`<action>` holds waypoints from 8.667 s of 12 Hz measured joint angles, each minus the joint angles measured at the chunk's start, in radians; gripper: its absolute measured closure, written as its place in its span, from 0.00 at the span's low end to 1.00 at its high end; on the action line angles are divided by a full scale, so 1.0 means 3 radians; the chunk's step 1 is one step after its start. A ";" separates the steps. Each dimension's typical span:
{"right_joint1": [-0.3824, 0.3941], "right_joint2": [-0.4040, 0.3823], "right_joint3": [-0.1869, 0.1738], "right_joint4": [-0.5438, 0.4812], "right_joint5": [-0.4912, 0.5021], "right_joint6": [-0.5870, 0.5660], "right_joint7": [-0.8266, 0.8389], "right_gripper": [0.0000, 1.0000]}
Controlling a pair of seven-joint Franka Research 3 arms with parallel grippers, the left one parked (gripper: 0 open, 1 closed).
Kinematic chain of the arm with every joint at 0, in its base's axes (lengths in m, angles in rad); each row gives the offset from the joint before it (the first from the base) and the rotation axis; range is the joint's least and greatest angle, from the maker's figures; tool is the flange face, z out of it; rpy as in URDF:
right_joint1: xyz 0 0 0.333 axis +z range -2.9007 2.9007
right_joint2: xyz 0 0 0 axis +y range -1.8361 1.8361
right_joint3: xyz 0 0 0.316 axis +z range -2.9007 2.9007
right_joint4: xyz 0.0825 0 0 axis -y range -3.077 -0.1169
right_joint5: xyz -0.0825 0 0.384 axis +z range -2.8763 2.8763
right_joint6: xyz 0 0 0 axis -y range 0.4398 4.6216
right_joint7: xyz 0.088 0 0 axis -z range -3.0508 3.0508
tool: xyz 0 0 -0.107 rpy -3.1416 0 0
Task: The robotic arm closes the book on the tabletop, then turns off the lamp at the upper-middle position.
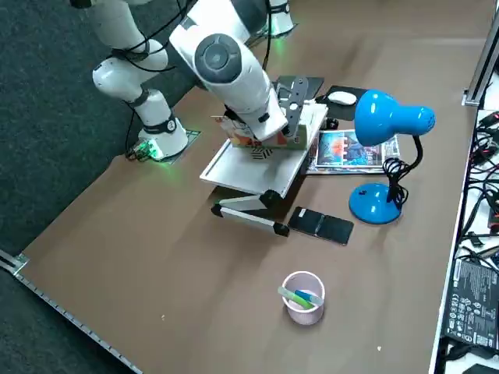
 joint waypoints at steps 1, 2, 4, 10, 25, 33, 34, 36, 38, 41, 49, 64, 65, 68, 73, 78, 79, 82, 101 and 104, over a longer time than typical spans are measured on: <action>0.0044 -0.0019 0.0000 0.0000 -0.0055 0.0003 0.0065 0.98; 0.0097 -0.0041 0.0001 0.0000 -0.0128 0.0012 0.0136 0.98; 0.0231 -0.0100 0.0003 -0.0014 -0.0271 0.0044 0.0283 0.98; 0.0646 -0.0337 0.0009 -0.0061 -0.0720 0.0082 0.0894 0.98; 0.1639 -0.0531 0.0025 -0.0312 -0.1435 0.0167 0.2165 0.98; 0.1748 -0.0351 0.0027 -0.0435 -0.1429 0.0455 0.2704 0.98; 0.1757 -0.0337 0.0028 -0.0435 -0.1429 0.0465 0.2780 0.98; 0.1769 -0.0305 0.0028 -0.0435 -0.1426 0.0480 0.2900 0.98; 0.1781 -0.0269 0.0028 -0.0435 -0.1364 0.0500 0.2992 0.98; 0.1782 -0.0226 0.0027 -0.0435 -0.1215 0.0513 0.3151 0.98; 0.1781 -0.0213 0.0017 -0.0435 -0.1133 0.0516 0.3382 0.98; 0.1814 -0.0250 0.0029 -0.0144 -0.1028 0.0317 0.3541 0.51; 0.1827 -0.0257 0.0030 -0.0082 -0.1028 0.0273 0.3541 0.52; 0.1883 -0.0267 0.0035 0.0152 -0.1027 0.0120 0.3541 0.58; 0.1960 -0.0267 0.0037 0.0269 -0.1043 0.0086 0.3557 0.68; 0.2262 -0.0230 0.0042 0.0272 -0.1369 0.0100 0.3894 0.77; 0.2336 -0.0200 0.0043 0.0281 -0.1450 0.0121 0.3990 0.89; 0.2532 -0.0043 0.0045 0.0365 -0.1653 0.0147 0.4230 0.96; 0.2713 0.1073 -0.0053 0.1416 -0.2742 0.0528 0.4434 0.99; 0.2518 0.1164 -0.0066 0.1468 -0.2824 0.0850 0.4321 0.99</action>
